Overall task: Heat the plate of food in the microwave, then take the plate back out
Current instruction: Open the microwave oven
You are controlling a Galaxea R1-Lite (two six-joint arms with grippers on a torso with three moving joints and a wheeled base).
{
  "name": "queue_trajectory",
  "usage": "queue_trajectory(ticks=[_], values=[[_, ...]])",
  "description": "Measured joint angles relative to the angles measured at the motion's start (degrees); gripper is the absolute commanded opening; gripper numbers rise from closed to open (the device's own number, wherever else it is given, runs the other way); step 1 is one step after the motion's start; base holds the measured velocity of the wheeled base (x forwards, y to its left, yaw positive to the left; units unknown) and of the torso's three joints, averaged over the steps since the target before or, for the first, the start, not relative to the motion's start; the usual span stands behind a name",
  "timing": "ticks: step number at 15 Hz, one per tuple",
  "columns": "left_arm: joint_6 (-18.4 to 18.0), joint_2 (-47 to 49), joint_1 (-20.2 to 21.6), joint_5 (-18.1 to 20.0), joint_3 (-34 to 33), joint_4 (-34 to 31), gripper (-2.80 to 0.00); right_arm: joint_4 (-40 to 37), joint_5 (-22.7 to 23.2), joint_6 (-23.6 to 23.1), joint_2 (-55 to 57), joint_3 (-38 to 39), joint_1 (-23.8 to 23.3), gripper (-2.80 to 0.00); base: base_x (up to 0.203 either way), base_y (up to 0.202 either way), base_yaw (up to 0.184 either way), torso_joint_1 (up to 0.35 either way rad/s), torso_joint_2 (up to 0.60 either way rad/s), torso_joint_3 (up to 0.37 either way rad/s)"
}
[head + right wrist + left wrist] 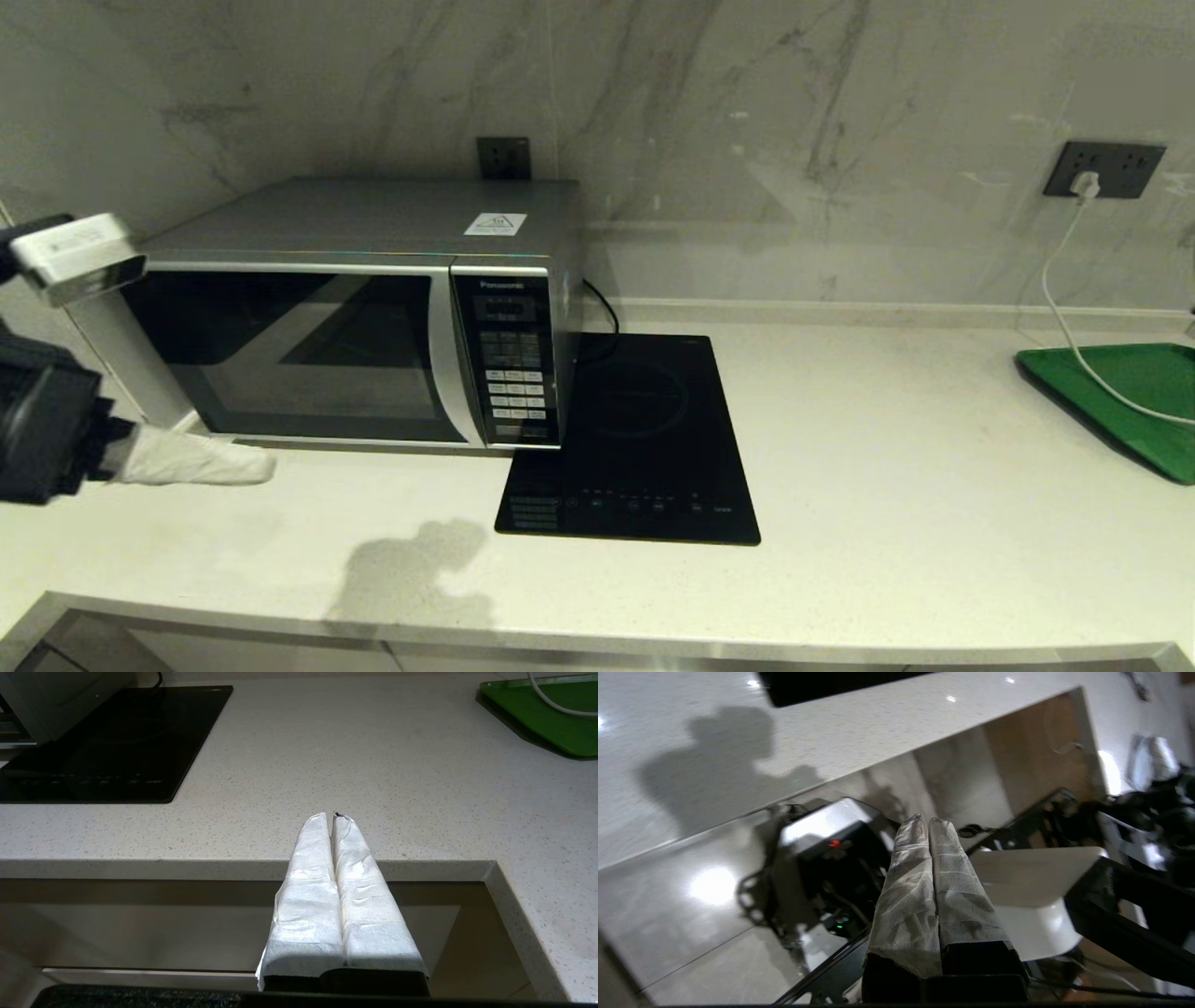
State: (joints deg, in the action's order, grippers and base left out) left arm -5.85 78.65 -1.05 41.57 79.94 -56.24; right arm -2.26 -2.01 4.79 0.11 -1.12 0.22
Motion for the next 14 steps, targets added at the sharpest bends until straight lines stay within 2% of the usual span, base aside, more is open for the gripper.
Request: queue_trajectory(ticks=[2, 3, 5, 7, 9, 11, 14], values=[[-4.3, 5.8, 0.6, 7.4, 1.6, -0.2, -2.8, 0.0, 0.0, 0.0, 0.0, 0.0, 0.0, -2.8, 0.0, 0.0, 0.0, 0.0, 0.0, 0.0], [-5.6, 8.2, 1.0, 10.6, 2.0, 0.0, 0.0, 0.0, 0.0, 0.0, 0.0, 0.0, 0.0, -2.8, 0.0, 0.0, 0.0, 0.0, 0.0, 0.0], [-6.6, 11.9, 2.4, 15.2, 2.2, 2.5, 0.0, 0.0, 0.0, 0.0, 0.0, 0.0, 0.0, -2.8, 0.0, 0.0, 0.0, 0.0, 0.0, 0.0], [-8.7, 15.6, 4.3, 17.9, 2.2, 4.7, 0.0, 0.0, 0.0, 0.0, 0.0, 0.0, 0.0, -2.8, 0.0, 0.0, 0.0, 0.0, 0.0, 0.0], [-14.2, 19.8, 7.2, 20.7, 2.3, 5.2, 0.0, 0.0, 0.0, 0.0, 0.0, 0.0, 0.0, -2.8, 0.0, 0.0, 0.0, 0.0, 0.0, 0.0], [-21.1, 23.8, 9.4, 22.5, 2.8, 5.4, 0.0, 0.0, 0.0, 0.0, 0.0, 0.0, 0.0, -2.8, 0.0, 0.0, 0.0, 0.0, 0.0, 0.0], [-31.2, 29.6, 10.4, 23.7, 5.7, 5.4, 0.0, 0.0, 0.0, 0.0, 0.0, 0.0, 0.0, -2.8, 0.0, 0.0, 0.0, 0.0, 0.0, 0.0]])
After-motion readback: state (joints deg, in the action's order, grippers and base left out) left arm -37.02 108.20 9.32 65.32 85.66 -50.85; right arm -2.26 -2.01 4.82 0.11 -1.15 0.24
